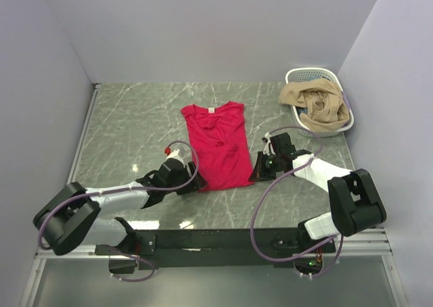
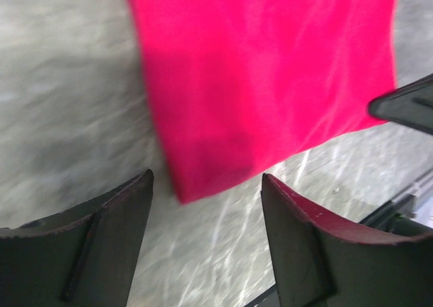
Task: Fold and stack the t-shirts
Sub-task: Fold the tshirt
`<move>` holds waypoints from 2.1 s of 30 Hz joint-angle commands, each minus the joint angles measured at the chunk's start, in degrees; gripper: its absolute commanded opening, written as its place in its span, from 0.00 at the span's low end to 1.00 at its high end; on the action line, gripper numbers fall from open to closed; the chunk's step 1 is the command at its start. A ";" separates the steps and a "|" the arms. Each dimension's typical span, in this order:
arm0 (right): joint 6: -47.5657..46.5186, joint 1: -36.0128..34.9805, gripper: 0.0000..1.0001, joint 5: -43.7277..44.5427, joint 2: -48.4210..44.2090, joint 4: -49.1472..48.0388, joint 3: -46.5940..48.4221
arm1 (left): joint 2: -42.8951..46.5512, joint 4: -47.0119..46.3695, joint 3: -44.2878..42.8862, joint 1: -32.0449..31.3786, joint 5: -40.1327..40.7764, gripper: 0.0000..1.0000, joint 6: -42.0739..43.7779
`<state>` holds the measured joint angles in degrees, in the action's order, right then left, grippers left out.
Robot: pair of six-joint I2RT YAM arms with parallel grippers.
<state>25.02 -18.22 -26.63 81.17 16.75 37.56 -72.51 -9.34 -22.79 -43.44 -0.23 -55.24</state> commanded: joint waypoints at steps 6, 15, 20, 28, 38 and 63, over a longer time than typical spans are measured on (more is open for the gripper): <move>-0.67 0.02 0.00 0.18 0.22 0.82 1.20 | -10.01 -4.46 -0.50 -3.66 -2.15 0.34 -2.94; -0.32 -0.06 0.00 1.05 -1.97 2.76 0.41 | -1.15 8.19 -2.00 -4.20 0.05 0.01 -0.48; 2.75 -2.51 0.00 1.23 -4.96 4.16 -0.91 | 6.75 18.91 -3.40 -4.28 1.90 0.01 0.40; 9.96 -15.17 0.00 5.18 -12.69 7.41 -2.05 | 14.76 28.93 -4.46 -4.64 -0.91 0.01 -0.30; 17.87 -25.02 0.00 14.06 -28.68 19.36 -0.57 | 28.03 41.50 -6.65 -5.95 -0.84 0.01 -4.78; -2.51 -9.47 0.00 21.19 4.42 10.85 32.48 | -1.13 30.80 -35.48 7.75 12.27 0.04 11.63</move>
<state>27.53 -30.26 -4.01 79.37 31.11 62.59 -70.00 28.53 -53.80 -39.51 13.56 -49.69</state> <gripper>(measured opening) 0.010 0.060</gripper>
